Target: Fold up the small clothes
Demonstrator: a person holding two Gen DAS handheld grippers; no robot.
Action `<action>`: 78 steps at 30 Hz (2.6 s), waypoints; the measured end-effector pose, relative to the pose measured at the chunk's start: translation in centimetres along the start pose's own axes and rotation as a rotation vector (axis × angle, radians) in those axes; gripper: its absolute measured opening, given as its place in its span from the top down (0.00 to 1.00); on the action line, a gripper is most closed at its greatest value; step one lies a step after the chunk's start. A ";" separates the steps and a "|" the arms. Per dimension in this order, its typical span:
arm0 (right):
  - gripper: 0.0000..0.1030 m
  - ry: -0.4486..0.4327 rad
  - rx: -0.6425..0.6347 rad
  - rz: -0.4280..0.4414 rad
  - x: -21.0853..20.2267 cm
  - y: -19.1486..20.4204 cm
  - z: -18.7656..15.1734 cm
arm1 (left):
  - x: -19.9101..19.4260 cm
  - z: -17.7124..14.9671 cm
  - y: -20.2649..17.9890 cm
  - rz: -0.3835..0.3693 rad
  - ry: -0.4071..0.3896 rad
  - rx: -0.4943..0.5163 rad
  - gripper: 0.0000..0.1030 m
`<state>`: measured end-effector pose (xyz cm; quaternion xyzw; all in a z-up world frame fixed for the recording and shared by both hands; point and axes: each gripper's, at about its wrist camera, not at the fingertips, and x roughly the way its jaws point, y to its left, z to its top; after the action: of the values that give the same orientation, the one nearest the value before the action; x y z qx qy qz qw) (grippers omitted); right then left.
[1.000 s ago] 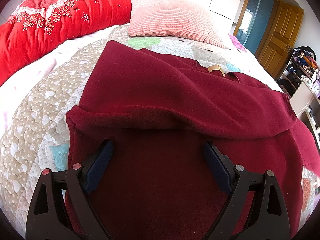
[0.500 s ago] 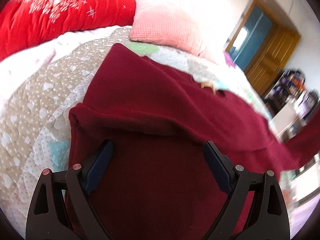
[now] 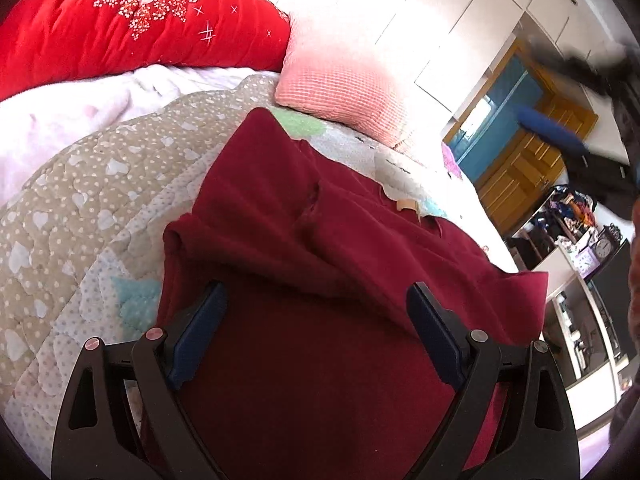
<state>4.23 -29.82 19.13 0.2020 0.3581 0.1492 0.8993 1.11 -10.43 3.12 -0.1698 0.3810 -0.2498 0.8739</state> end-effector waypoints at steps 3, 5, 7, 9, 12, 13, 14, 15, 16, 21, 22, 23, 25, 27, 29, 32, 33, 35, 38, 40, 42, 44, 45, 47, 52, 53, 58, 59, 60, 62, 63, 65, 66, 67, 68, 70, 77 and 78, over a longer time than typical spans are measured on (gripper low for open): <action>0.53 -0.029 -0.013 -0.072 -3.3 -1.9 -1.5 | -0.2 0.0 0.1 -0.011 -0.003 -0.016 0.12; 0.51 -0.040 -0.012 -0.146 -6.1 -3.8 -3.1 | -0.4 0.0 0.5 -0.024 -0.009 -0.038 0.12; 0.50 -0.034 -0.006 -0.226 -8.4 -6.0 -5.4 | -1.0 0.2 0.8 -0.029 -0.028 -0.078 0.12; 0.50 -0.016 0.025 -0.314 -10.2 -8.6 -8.2 | -2.2 0.9 1.2 -0.028 -0.072 -0.128 0.12; 0.50 0.037 0.104 -0.362 -11.4 -11.9 -12.1 | -2.4 2.9 0.0 0.029 -0.093 -0.067 0.12; 0.50 0.043 0.129 -0.365 -11.9 -12.8 -13.2 | -1.7 3.6 -0.6 0.081 -0.065 -0.011 0.12; 0.50 0.045 0.162 -0.365 -12.6 -13.9 -14.4 | -0.9 4.2 -1.4 0.124 -0.040 0.046 0.12; 0.50 0.044 0.199 -0.360 -13.2 -14.9 -15.6 | 0.0 4.8 -2.0 0.163 -0.012 0.103 0.12; 0.50 0.042 0.223 -0.354 -13.5 -15.4 -16.1 | 1.3 5.3 -2.8 0.214 0.036 0.162 0.12; 0.50 0.013 0.305 -0.306 -14.4 -17.0 -18.2 | 5.5 4.9 -5.1 0.247 0.209 0.313 0.32; 0.50 0.014 0.310 -0.299 -14.4 -17.3 -18.3 | 6.6 4.4 -5.4 0.282 0.258 0.329 0.39; 0.50 0.015 0.313 -0.299 -14.5 -17.4 -18.4 | 7.1 3.9 -5.4 0.292 0.283 0.330 0.47; 0.50 0.010 0.319 -0.299 -14.5 -17.4 -18.3 | 7.0 3.9 -5.8 0.289 0.259 0.320 0.64; 0.50 -0.006 0.311 -0.295 -14.8 -17.2 -18.0 | 6.3 4.8 -5.8 0.256 0.252 0.281 0.86; 0.50 -0.031 0.299 -0.294 -15.3 -16.8 -17.6 | 5.2 6.5 -5.7 0.187 0.212 0.232 0.86; 0.50 -0.056 0.282 -0.304 -15.2 -16.4 -16.1 | 3.0 9.1 -5.8 0.169 0.121 0.213 0.86; 0.50 -0.066 0.275 -0.309 -15.1 -16.2 -15.4 | 2.1 9.7 -5.4 0.174 0.091 0.197 0.86; 0.50 -0.083 0.255 -0.320 -14.8 -15.8 -14.2 | 1.2 10.4 -4.1 0.192 0.056 0.158 0.86; 0.50 -0.096 0.200 -0.359 -13.8 -14.7 -12.3 | 1.5 9.3 -2.2 0.223 0.081 0.134 0.86; 0.50 -0.090 0.148 -0.387 -12.5 -13.8 -11.2 | 2.7 7.8 -1.1 0.255 0.126 0.127 0.86; 0.50 -0.059 0.082 -0.421 -10.0 -13.1 -10.2 | 3.5 6.9 -0.5 0.275 0.152 0.120 0.86; 0.53 -0.003 0.009 -0.484 -6.9 -13.5 -9.5 | 3.6 6.1 -0.2 0.295 0.147 0.122 0.86; 0.54 0.038 -0.007 -0.532 -5.3 -14.1 -9.3 | 3.7 5.8 0.0 0.289 0.150 0.118 0.85; 0.55 0.133 0.034 -0.591 -2.7 -16.4 -9.5 | 3.9 5.7 0.3 0.280 0.162 0.120 0.85; 0.55 0.044 0.048 -0.516 -6.2 -14.3 -10.6 | 3.9 5.2 0.9 0.268 0.152 0.114 0.83; 0.54 0.054 0.024 -0.479 -6.5 -13.3 -11.3 | 3.8 5.1 0.9 0.269 0.147 0.108 0.82; 0.48 0.163 -0.117 -0.591 -6.4 -12.9 -16.3 | 3.1 4.9 0.6 0.266 0.158 0.109 0.81; 0.42 0.167 -0.080 -0.593 -7.0 -13.7 -16.8 | 2.7 4.8 0.6 0.265 0.163 0.110 0.81; 0.42 0.160 -0.014 -0.567 -8.1 -14.3 -17.0 | 2.0 4.7 0.6 0.260 0.167 0.113 0.81; 0.42 0.097 0.105 -0.501 -11.1 -14.9 -17.4 | 0.4 4.2 0.7 0.244 0.165 0.122 0.80; 0.42 0.050 0.136 -0.465 -12.6 -14.9 -17.9 | -0.4 3.8 0.9 0.238 0.164 0.119 0.73; 0.42 0.025 0.182 -0.393 -14.3 -14.7 -19.3 | -2.0 2.5 1.7 0.241 0.179 0.090 0.58; 0.42 0.038 0.195 -0.369 -14.5 -14.6 -20.0 | -2.5 2.0 2.0 0.235 0.182 0.077 0.56; 0.42 0.052 0.207 -0.353 -14.6 -14.5 -21.1 | -3.2 1.4 2.4 0.224 0.189 0.057 0.56; 0.42 0.059 0.211 -0.347 -14.5 -14.4 -21.7 | -3.8 0.8 2.7 0.215 0.198 0.044 0.56; 0.42 0.067 0.196 -0.334 -14.1 -13.5 -22.8 | -5.0 -0.3 3.3 0.212 0.215 0.020 0.56; 0.90 0.095 0.041 -0.360 -11.2 -10.0 -23.6 | -7.8 -2.9 3.5 0.240 0.234 0.044 0.56; 0.90 0.091 0.042 -0.368 -11.5 -9.7 -23.6 | -8.4 -3.2 3.4 0.245 0.235 0.055 0.56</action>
<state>-19.27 -37.03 5.65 0.1452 0.4322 -0.0163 0.8899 -5.19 -3.25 4.24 -0.0677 0.4914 -0.1701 0.8515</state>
